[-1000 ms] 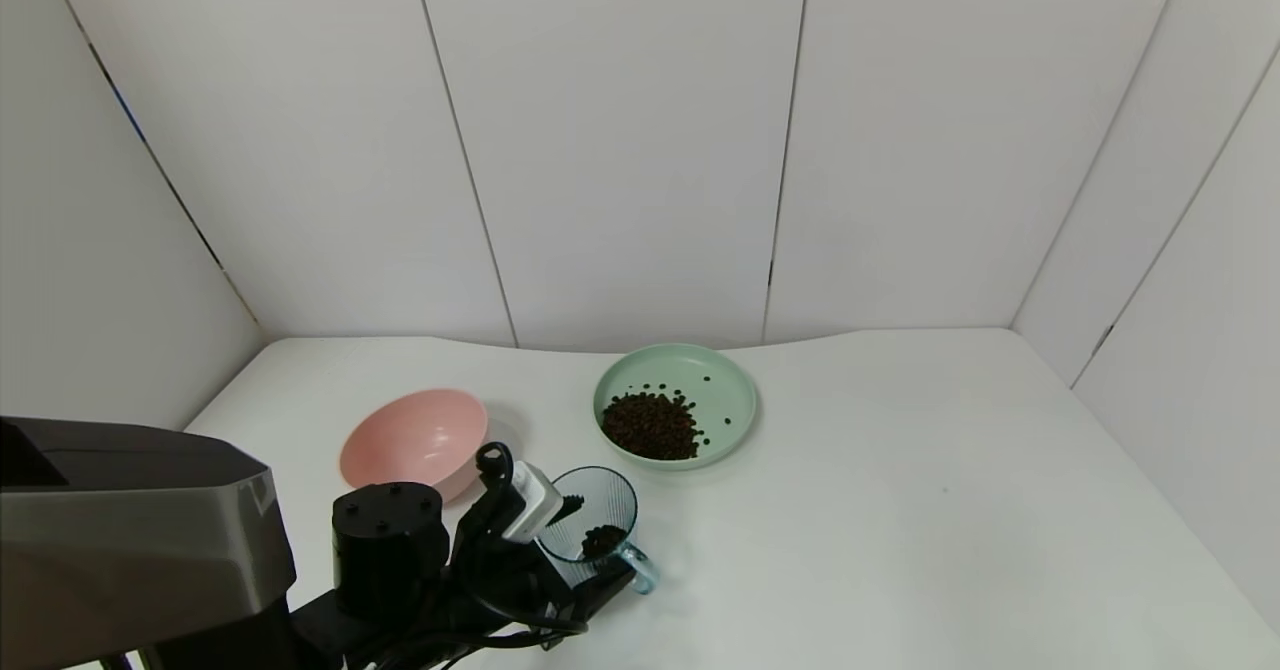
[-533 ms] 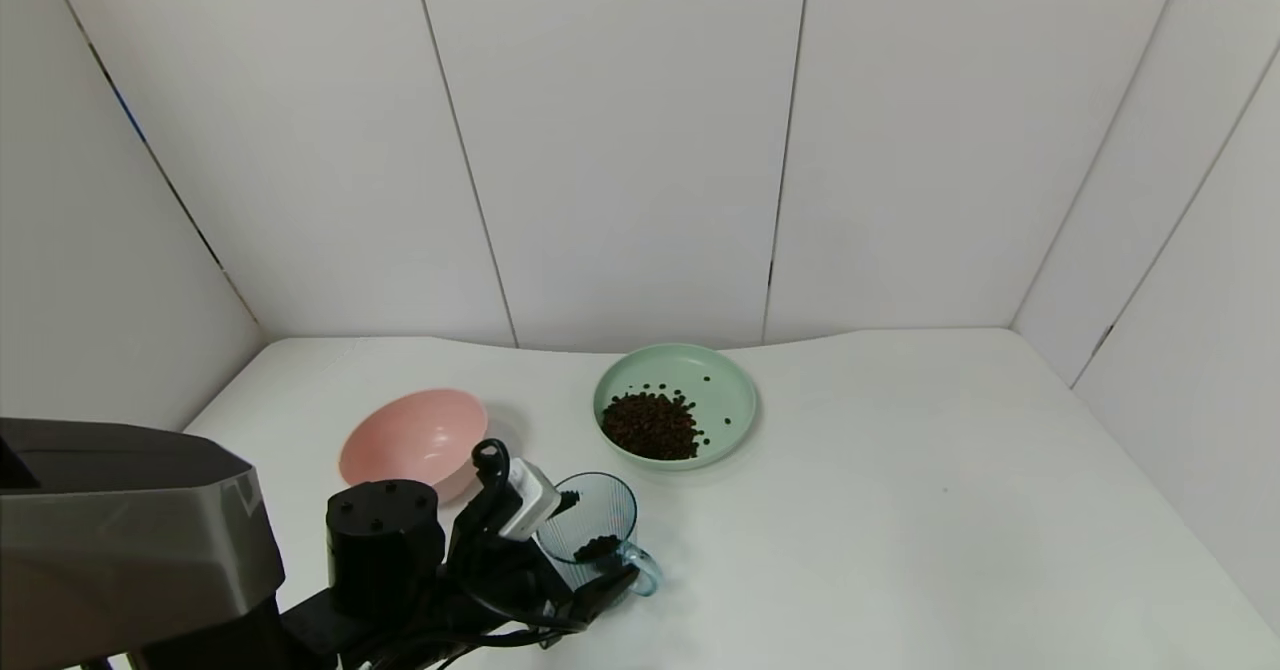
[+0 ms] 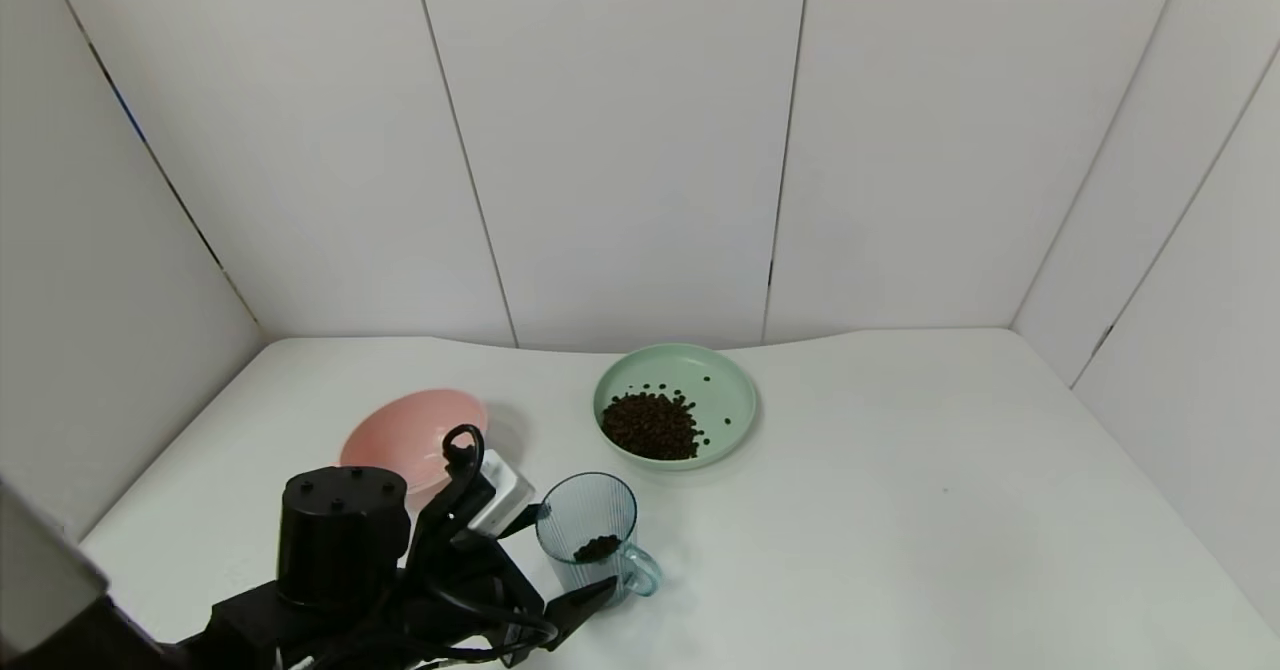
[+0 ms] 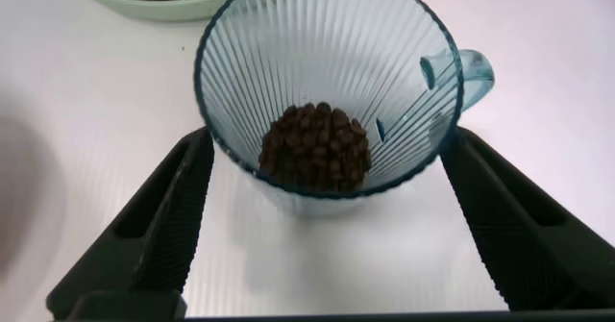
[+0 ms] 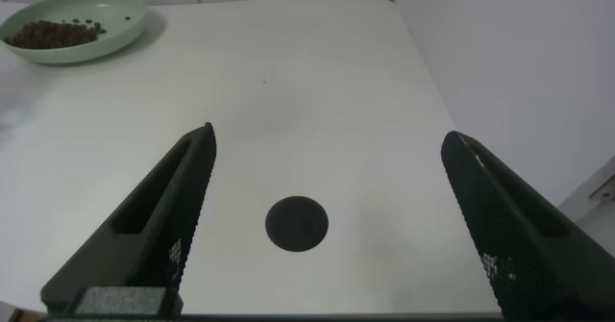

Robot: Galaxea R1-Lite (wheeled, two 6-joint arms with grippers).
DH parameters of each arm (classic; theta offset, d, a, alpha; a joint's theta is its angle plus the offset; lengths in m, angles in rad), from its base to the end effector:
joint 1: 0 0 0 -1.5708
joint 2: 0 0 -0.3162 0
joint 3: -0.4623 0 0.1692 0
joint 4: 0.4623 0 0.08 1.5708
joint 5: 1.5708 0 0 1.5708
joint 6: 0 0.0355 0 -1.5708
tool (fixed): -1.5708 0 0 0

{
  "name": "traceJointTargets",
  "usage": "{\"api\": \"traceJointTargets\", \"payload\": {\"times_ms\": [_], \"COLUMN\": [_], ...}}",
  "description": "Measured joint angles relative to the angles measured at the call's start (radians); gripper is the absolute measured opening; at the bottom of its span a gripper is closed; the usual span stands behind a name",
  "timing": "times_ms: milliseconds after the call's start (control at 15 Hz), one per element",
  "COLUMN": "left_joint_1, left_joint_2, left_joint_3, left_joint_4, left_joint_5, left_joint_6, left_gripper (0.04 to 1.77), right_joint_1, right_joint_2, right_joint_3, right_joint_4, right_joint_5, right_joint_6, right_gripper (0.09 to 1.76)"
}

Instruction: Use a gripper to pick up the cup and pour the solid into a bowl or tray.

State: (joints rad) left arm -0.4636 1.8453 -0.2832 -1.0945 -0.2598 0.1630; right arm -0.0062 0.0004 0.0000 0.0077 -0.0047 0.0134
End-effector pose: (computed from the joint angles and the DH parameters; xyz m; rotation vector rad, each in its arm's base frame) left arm 0.2325 -0.1264 0.1021 0.2015 0.4167 -0.7476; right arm -0.0492 0.0001 0.0746 0.0134 0.0080 -0.0110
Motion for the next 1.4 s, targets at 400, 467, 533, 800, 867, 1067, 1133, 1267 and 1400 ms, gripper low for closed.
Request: {"api": "traceJointTargets", "payload": {"times_ms": [400, 467, 533, 800, 867, 1067, 1133, 1267, 1400], "left_joint_1": [0.025, 0.041, 0.056, 0.080, 0.082, 0.085, 0.086, 0.088, 0.090], "left_joint_2": [-0.306, -0.354, -0.396, -0.546, -0.574, -0.645, -0.671, -0.728, -0.794], "left_joint_3": [-0.114, -0.131, -0.141, -0.166, -0.167, -0.161, -0.166, -0.184, -0.205], "left_joint_4": [0.418, 0.455, 0.487, 0.598, 0.604, 0.657, 0.693, 0.757, 0.843], "left_joint_5": [0.142, 0.151, 0.159, 0.257, 0.274, 0.335, 0.350, 0.369, 0.391], "left_joint_6": [-0.041, -0.043, -0.050, -0.068, -0.076, -0.082, -0.082, -0.082, -0.082], "left_gripper": [1.69, 1.70, 1.70, 1.70, 1.70, 1.71, 1.71, 1.71, 1.71], "right_joint_1": [0.000, 0.000, 0.000, 0.000, 0.000, 0.000, 0.000, 0.000, 0.000], "right_joint_2": [0.000, 0.000, 0.000, 0.000, 0.000, 0.000, 0.000, 0.000, 0.000], "right_joint_3": [0.000, 0.000, 0.000, 0.000, 0.000, 0.000, 0.000, 0.000, 0.000], "right_joint_4": [-0.001, -0.001, 0.000, 0.000, 0.000, 0.000, -0.001, -0.001, 0.000], "right_joint_5": [0.000, 0.000, 0.000, 0.000, 0.000, 0.000, 0.000, 0.000, 0.000], "right_joint_6": [0.000, 0.000, 0.000, 0.000, 0.000, 0.000, 0.000, 0.000, 0.000], "right_gripper": [1.71, 1.71, 1.71, 1.71, 1.71, 1.71, 1.71, 1.71, 1.71]}}
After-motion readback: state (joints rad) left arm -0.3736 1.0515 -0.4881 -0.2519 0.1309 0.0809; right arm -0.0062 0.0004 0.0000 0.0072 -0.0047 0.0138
